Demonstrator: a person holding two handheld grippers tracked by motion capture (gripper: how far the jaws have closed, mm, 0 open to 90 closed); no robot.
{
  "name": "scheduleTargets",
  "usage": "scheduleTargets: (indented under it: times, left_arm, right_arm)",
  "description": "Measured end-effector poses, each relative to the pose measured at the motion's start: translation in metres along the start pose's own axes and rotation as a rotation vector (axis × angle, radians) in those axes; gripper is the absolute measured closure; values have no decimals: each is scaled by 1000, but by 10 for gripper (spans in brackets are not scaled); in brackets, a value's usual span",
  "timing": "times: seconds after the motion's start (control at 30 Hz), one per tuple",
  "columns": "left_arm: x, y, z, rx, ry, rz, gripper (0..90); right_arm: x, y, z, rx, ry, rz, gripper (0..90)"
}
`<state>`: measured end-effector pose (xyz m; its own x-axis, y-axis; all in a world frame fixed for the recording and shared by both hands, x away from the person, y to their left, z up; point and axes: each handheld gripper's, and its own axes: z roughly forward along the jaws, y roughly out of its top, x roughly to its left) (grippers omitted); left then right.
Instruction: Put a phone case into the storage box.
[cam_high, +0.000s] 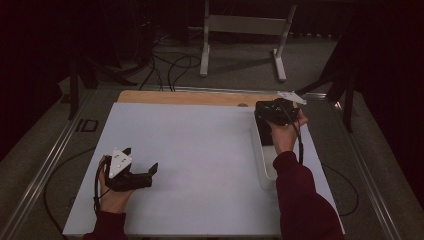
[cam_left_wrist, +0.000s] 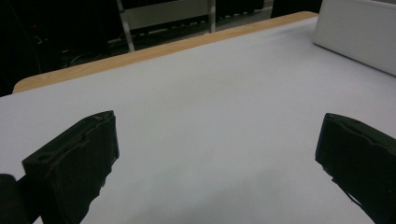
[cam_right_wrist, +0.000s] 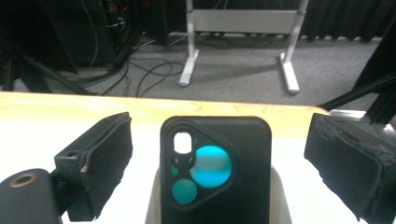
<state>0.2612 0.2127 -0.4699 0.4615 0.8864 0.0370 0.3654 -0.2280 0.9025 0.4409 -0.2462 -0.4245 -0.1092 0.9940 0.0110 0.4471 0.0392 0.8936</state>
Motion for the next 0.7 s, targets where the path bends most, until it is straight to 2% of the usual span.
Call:
scheduleTargets:
  times: [0.07, 0.2, 0.23, 0.27, 0.37, 0.4, 0.43, 0.5, 0.6, 0.63, 0.67, 0.7]
  left_arm:
    - [0, 0, 0, -2, -2, -4, 0]
    - [1, 0, -2, -3, -2, -9, 0]
    - [1, 0, -2, -3, -1, -9, 0]
    - [2, 0, -2, -3, -1, -13, 0]
    - [3, -1, -4, 1, -6, -16, 0]
    - [3, -1, -4, 1, -6, -16, 0]
    - [4, -2, -5, 4, -8, -17, 0]
    - [5, -3, -5, 2, -13, -24, 0]
    - [6, -3, -6, 1, -17, -29, 0]
    - [6, -3, -6, 1, -21, -29, 0]
    - [6, -3, -7, -1, -26, -29, 0]
    - [6, -4, -7, -1, -28, -30, 0]
  right_arm:
    - [1, -2, -9, 13, 43, -14, 75]
    - [2, -3, -16, 19, 62, -32, 77]
    - [5, -6, -29, 3, 92, -68, 87]
    - [6, -8, -34, 0, 104, -76, 88]
    - [7, -15, -50, -25, 116, -114, 98]
    - [7, -15, -50, -25, 116, -114, 98]
    - [5, -22, -64, -44, 133, -115, 98]
    - [3, -29, -75, -62, 139, -127, 98]
    - [2, -38, -83, -67, 155, -142, 96]
    - [3, -43, -87, -73, 152, -161, 96]
    - [3, -52, -94, -79, 174, -172, 95]
    - [3, -55, -97, -82, 175, -180, 95]
